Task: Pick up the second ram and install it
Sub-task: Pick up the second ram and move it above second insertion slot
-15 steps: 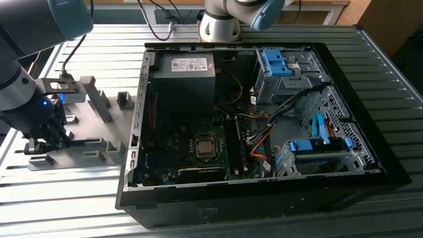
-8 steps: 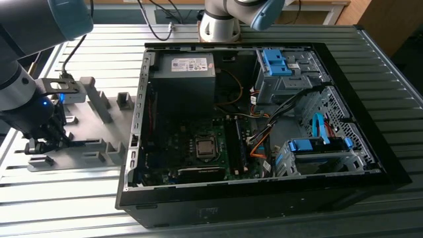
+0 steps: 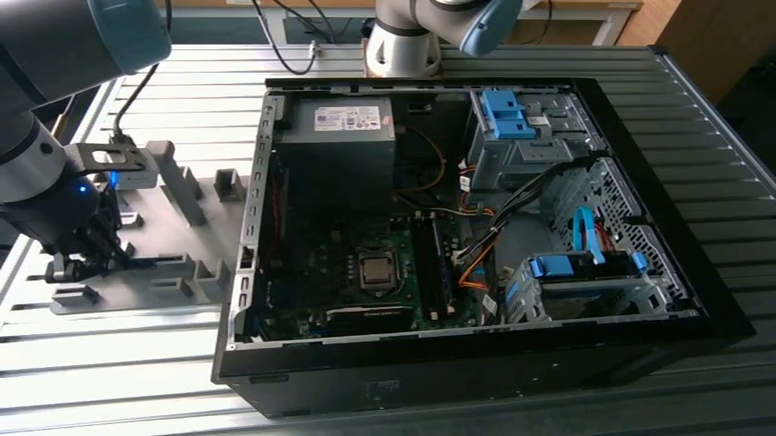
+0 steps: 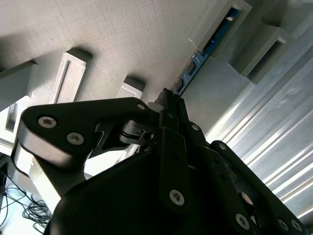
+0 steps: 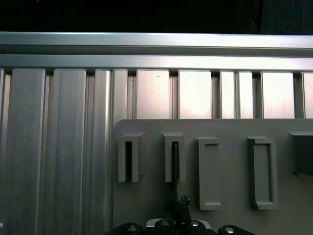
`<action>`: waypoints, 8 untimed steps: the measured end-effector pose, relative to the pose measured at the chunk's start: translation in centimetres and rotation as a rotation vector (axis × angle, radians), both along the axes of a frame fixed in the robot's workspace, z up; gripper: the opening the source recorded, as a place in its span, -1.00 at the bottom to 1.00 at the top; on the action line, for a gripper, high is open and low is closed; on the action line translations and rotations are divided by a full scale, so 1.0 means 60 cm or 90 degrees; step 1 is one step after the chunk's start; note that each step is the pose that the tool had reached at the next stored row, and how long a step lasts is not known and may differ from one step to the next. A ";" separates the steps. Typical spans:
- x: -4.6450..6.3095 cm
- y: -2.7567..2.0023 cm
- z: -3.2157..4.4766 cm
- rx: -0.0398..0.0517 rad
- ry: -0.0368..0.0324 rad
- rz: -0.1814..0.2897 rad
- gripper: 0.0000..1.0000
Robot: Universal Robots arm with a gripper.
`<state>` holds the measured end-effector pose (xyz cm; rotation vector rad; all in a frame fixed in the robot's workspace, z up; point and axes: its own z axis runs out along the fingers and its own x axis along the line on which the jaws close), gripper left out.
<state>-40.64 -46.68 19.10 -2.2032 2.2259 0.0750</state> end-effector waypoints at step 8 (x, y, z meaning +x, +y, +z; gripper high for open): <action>0.000 0.0000 0.003 0.0000 0.0000 0.000 -0.73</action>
